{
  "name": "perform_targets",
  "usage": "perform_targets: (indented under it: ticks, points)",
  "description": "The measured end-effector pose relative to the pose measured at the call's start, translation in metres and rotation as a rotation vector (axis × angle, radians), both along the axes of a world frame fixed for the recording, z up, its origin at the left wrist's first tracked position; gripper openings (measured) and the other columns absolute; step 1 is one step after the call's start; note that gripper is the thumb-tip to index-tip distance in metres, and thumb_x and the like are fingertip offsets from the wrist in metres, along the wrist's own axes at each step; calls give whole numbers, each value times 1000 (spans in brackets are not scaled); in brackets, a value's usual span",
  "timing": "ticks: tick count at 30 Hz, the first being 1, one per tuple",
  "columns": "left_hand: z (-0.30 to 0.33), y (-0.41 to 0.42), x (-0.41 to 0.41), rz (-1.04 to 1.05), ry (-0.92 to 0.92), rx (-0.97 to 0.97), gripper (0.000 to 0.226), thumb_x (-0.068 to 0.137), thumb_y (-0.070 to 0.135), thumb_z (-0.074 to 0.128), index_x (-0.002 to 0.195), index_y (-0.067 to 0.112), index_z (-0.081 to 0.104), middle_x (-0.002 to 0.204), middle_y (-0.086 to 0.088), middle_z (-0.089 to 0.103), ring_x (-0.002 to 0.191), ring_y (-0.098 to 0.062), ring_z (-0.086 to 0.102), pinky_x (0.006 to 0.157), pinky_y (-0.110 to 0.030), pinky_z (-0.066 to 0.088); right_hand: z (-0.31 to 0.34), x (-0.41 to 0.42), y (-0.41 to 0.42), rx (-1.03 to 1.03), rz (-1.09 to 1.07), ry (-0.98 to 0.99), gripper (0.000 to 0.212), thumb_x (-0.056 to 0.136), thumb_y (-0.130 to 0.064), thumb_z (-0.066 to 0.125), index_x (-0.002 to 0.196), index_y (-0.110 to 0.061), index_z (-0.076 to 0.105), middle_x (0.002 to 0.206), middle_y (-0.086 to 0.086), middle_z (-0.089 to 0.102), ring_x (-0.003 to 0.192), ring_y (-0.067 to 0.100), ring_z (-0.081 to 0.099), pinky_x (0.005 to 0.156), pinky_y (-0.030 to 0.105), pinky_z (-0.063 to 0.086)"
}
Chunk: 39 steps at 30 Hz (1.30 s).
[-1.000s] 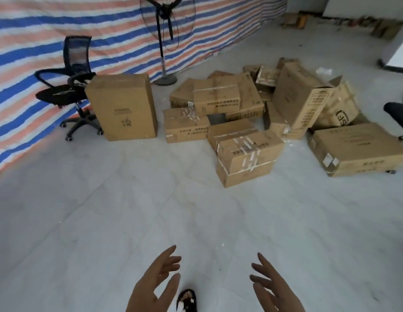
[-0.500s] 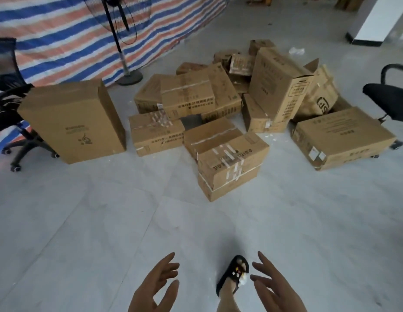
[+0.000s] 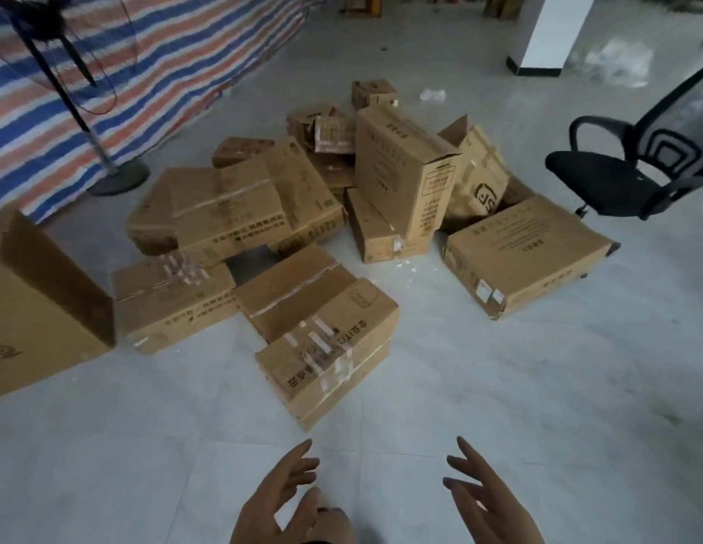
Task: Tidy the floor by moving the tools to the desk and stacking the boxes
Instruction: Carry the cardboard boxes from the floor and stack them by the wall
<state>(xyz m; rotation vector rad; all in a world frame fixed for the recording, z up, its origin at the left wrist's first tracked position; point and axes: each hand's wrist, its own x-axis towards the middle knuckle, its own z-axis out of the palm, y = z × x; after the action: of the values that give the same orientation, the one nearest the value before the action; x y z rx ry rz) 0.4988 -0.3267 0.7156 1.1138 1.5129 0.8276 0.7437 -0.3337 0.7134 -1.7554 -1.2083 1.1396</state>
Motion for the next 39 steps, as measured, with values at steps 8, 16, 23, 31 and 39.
perform_targets:
  ticks: [8, 16, 23, 31, 39]
  points:
    - [-25, 185, 53, -117, 78, 47, 43, 86, 8, 61, 111, 42, 54, 99, 36, 62, 92, 11, 61, 87, -17, 46, -20, 45, 152, 42, -158, -7, 78, 82, 3, 62, 96, -73, 50, 98, -34, 63, 83, -6, 66, 70, 1, 43]
    - [-20, 363, 53, -84, 41, 18, 53, 63, 52, 57, 113, 38, 46, 96, 35, 63, 94, 6, 60, 77, -3, 43, -7, 64, 342, 18, 27, 8, 50, 89, -9, 58, 122, -46, 48, 110, -24, 62, 94, -7, 62, 81, 9, 46]
    - [-46, 413, 55, 91, 116, -76, 42, 89, 10, 58, 117, 38, 45, 102, 18, 64, 98, 11, 56, 76, -5, 46, -21, 68, 464, -97, 307, -76, 49, 92, -10, 55, 129, -39, 42, 118, -20, 56, 100, 0, 61, 77, 5, 46]
    - [-99, 477, 97, 370, 129, -233, 43, 90, 14, 58, 118, 44, 45, 106, 21, 61, 100, 10, 57, 82, -4, 43, -64, 61, 627, -173, 722, -202, 44, 95, -24, 49, 135, -37, 36, 117, -22, 51, 94, -3, 58, 83, 13, 49]
    - [-187, 557, 200, 931, -160, -565, 34, 94, 15, 52, 125, 27, 47, 107, 6, 61, 92, 1, 57, 70, -7, 45, -161, 44, 771, -301, 1231, -321, 46, 96, -29, 48, 141, -29, 37, 125, -11, 52, 107, 3, 51, 78, 7, 40]
